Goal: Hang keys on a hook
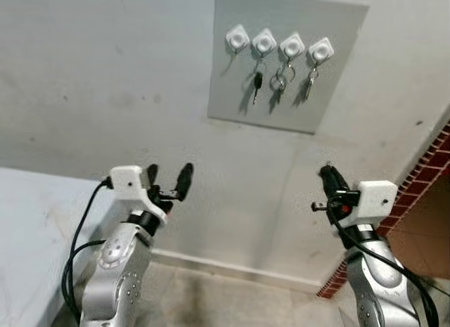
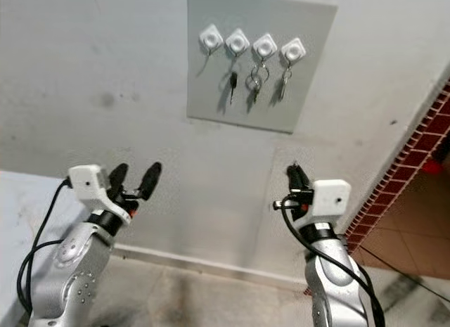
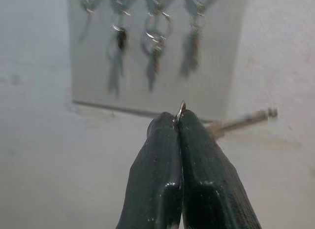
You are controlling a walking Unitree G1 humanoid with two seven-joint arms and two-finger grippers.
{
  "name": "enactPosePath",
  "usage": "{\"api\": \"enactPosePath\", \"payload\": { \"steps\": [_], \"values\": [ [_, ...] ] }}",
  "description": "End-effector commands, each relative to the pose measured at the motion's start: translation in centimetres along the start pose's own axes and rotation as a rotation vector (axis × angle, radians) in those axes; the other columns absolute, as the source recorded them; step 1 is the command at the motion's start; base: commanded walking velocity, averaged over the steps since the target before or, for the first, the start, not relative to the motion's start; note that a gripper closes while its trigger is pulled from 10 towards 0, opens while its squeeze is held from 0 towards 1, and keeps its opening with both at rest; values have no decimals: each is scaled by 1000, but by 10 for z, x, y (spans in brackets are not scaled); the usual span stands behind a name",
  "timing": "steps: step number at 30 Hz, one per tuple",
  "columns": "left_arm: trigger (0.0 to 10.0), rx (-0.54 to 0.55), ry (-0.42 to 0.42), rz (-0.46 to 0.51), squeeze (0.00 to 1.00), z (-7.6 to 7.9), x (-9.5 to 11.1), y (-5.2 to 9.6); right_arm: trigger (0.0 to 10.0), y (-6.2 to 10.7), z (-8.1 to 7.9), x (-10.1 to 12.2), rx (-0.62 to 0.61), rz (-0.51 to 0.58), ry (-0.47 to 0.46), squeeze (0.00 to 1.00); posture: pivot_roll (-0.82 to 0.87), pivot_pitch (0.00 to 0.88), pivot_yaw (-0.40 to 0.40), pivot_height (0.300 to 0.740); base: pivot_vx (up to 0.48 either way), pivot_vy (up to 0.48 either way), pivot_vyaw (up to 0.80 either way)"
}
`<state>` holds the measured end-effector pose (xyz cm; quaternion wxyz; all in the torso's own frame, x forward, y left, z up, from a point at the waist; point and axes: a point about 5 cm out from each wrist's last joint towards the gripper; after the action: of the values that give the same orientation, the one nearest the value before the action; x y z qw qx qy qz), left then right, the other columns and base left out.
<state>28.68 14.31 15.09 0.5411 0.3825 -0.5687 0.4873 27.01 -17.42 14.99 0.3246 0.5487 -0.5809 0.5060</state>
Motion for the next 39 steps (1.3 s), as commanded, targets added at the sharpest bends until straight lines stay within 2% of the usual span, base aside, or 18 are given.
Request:
{"api": "enactPosePath", "payload": {
  "steps": [1,27,31,35,39],
  "values": [
    [10000,25,-10,1,0,-6,2,1,10000,-2,-4,1,16,1,-9,0,33,0,-51,740,311,0,0],
    [10000,35,2,-2,0,-4,1,1,10000,-3,-5,0,25,-4,-12,0,36,0,-56,740,320,0,0],
    [10000,68,13,10,0,-4,2,1,10000,-2,-5,0,35,-11,-7,0,36,0,-56,740,139,0,0],
    [10000,50,14,3,0,-2,2,1,10000,-5,-4,-1,43,-17,-1,0,36,0,-56,740,0,0,0],
    [10000,-28,-40,22,0,5,7,-3,10000,-16,-10,3,105,-15,5,0,33,4,-55,740,0,0,0]
  ]
}}
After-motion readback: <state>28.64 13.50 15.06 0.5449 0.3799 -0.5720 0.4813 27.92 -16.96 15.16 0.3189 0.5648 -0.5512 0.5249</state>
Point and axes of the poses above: a point about 5 cm out from each wrist's last joint towards the gripper, its own y axis pointing back from the gripper into the wrist, its own x axis along the axis of the wrist's last joint, z = x × y, and after that the axes turned 14 degrees about -y, right-handed
